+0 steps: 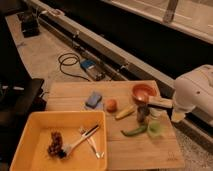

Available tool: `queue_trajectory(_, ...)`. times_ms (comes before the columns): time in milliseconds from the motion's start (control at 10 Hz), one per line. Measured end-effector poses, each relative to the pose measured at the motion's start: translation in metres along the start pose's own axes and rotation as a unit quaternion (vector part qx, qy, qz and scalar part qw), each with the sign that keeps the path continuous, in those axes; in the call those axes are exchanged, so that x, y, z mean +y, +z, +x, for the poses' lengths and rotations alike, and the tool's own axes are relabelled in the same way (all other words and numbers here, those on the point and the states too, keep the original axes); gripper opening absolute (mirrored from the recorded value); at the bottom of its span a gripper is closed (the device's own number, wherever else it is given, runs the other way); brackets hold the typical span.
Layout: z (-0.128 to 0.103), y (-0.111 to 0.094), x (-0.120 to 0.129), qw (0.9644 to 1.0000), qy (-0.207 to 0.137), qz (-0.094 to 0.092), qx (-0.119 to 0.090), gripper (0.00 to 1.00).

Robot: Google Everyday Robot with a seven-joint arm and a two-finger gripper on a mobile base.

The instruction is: Wipe red bowl with sponge

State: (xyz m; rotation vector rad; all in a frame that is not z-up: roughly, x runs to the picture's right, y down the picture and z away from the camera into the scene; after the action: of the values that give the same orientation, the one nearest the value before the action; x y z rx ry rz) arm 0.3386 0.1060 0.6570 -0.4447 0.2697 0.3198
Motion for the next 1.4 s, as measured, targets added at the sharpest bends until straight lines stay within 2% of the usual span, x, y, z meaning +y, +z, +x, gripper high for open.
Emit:
queue_trajectory(300, 0.001, -0.002, -0.002, 0.9999, -0.004, 0.007, 0.007, 0.65)
queue_trajectory(500, -0.013, -0.011, -0.021, 0.9987, -0.039, 0.025, 0.021, 0.65)
queue_trajectory(600, -0.023, -0.016, -0.031, 0.9974, -0.057, 0.034, 0.027, 0.65)
queue_trajectory(700, -0.045, -0.022, -0.045, 0.9948, -0.087, 0.045, 0.030, 0.65)
queue_trajectory(900, -0.092, -0.035, -0.052, 0.9879, -0.142, 0.059, 0.021, 0.65)
queue_trajectory(1000, -0.114, -0.040, -0.047, 0.9827, -0.174, 0.063, 0.011, 0.65)
queue_trajectory(1100, -0.138, -0.048, -0.038, 0.9746, -0.213, 0.069, -0.009, 0.65)
queue_trajectory(1300, -0.174, -0.062, -0.010, 0.9538, -0.286, 0.084, -0.039, 0.65)
queue_trajectory(1400, -0.191, -0.068, 0.010, 0.9386, -0.329, 0.093, -0.049, 0.65)
